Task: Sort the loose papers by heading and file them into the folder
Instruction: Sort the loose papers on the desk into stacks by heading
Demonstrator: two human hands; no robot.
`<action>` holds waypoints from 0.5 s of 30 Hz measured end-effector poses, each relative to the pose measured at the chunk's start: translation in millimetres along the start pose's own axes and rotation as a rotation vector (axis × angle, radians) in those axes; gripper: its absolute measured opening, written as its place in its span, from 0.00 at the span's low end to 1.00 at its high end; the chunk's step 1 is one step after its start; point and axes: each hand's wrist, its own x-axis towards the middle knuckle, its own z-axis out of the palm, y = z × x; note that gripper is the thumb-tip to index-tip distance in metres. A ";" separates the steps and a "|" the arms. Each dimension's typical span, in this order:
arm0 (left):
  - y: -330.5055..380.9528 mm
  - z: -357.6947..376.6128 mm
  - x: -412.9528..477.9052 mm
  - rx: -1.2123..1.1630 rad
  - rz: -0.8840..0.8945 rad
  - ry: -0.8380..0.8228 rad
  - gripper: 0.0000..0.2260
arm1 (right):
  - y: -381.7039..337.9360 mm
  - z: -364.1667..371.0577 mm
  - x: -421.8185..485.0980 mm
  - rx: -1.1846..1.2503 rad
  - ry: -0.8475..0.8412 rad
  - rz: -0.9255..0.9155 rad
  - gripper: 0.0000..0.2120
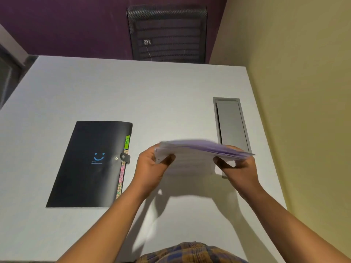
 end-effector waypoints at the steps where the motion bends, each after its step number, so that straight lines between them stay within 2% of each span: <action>1: -2.3 -0.5 0.6 0.073 0.024 -0.008 0.12 | 0.0 1.6 -0.5 0.002 -0.013 -0.029 0.11; 4: -8.7 -0.6 2.4 0.242 0.105 -0.024 0.09 | 2.6 6.0 1.7 0.048 -0.060 -0.017 0.14; 7: -8.1 -0.2 3.2 0.243 0.071 0.010 0.07 | -1.0 9.4 2.3 0.045 -0.067 -0.016 0.13; 11: 5.9 0.4 -1.0 0.129 0.085 0.047 0.07 | -23.7 1.0 -2.0 0.091 -0.049 -0.122 0.13; 15: 24.7 6.7 -6.2 -0.124 0.026 0.092 0.07 | -33.6 -5.0 2.4 0.008 -0.160 -0.155 0.14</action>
